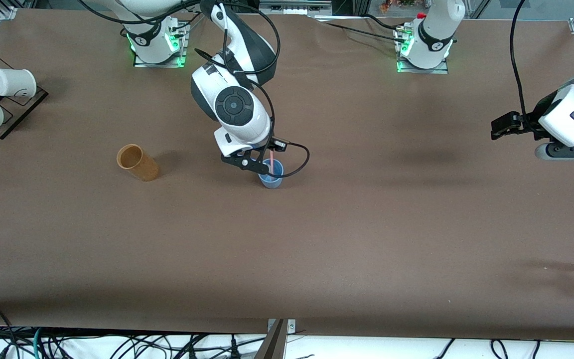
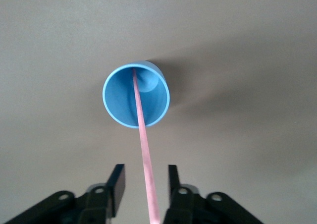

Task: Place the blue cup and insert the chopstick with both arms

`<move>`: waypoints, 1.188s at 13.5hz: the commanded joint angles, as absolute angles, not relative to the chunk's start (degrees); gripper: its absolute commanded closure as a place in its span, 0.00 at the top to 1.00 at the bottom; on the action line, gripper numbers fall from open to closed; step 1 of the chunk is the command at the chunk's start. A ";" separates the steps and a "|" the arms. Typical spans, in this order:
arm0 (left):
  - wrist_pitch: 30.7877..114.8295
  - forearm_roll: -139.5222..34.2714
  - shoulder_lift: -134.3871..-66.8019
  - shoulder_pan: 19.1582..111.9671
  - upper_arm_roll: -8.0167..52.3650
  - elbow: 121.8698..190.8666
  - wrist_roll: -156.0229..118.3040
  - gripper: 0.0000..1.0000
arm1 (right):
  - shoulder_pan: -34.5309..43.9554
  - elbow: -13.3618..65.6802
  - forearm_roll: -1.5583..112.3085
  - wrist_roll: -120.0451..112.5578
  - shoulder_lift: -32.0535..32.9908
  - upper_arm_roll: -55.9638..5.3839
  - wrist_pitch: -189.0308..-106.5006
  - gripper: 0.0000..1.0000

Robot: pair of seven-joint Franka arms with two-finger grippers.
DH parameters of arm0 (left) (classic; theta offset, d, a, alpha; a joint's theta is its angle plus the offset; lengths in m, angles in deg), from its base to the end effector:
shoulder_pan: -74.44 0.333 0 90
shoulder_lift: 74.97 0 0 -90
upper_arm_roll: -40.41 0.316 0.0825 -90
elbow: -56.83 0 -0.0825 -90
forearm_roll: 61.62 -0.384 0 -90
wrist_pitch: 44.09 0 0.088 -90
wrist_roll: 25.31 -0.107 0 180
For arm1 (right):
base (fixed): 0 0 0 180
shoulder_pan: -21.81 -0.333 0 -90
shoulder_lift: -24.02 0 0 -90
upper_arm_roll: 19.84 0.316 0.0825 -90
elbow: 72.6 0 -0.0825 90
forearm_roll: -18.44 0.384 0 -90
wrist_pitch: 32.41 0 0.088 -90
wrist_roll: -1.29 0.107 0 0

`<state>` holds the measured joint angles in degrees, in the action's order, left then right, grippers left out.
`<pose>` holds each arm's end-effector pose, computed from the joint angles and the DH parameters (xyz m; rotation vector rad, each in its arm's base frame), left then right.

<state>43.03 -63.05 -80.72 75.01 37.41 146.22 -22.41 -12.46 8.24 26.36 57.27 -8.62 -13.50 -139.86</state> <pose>0.5754 -0.0203 0.5688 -3.1079 -0.0118 0.2160 0.5349 0.4539 0.3648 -3.0325 0.5064 0.3238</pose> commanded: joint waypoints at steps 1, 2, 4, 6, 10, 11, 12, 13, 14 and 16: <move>42.92 -63.38 -80.86 75.31 37.42 145.25 -23.29 1.00 | -11.77 7.47 25.47 57.19 -7.54 -13.34 -139.20 0.99; 42.92 -63.38 -80.86 75.32 37.42 145.16 -23.29 1.00 | -10.98 7.47 25.39 57.10 -6.40 -13.51 -139.20 0.99; 43.01 -63.38 -80.86 75.32 37.42 145.25 -23.29 1.00 | -8.44 7.47 25.38 55.97 -4.64 -13.95 -137.80 0.99; 42.92 -63.38 -80.86 75.32 37.42 145.25 -23.29 1.00 | -6.85 7.47 25.03 48.01 -2.79 -16.22 -134.47 0.99; 43.01 -63.38 -80.86 75.31 37.51 145.16 -23.29 1.00 | -6.58 7.56 25.30 25.77 1.68 -27.90 -121.63 0.99; 43.01 -63.38 -80.95 75.32 37.42 145.16 -23.29 1.00 | -6.58 7.64 25.12 21.46 3.09 -30.54 -120.66 0.99; 43.01 -63.38 -80.95 74.88 37.42 145.16 -23.29 1.00 | -6.67 7.64 25.03 16.98 4.23 -32.56 -119.26 0.99; 43.01 -63.38 -80.95 74.62 37.42 144.55 -23.29 1.00 | -6.75 9.65 24.42 13.37 6.77 -34.15 -120.38 0.99; 43.01 -63.90 -81.82 74.61 37.42 142.63 -23.20 1.00 | -5.54 11.41 21.81 11.24 9.40 -33.82 -120.74 0.99; 43.01 -63.38 -83.41 75.05 37.42 140.68 -23.20 1.00 | 3.74 16.76 18.89 6.50 15.12 -28.06 -123.01 0.99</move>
<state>43.64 -63.05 -81.06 75.04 37.32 144.54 -22.41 -3.44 9.37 21.30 11.08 7.84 -33.59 -120.68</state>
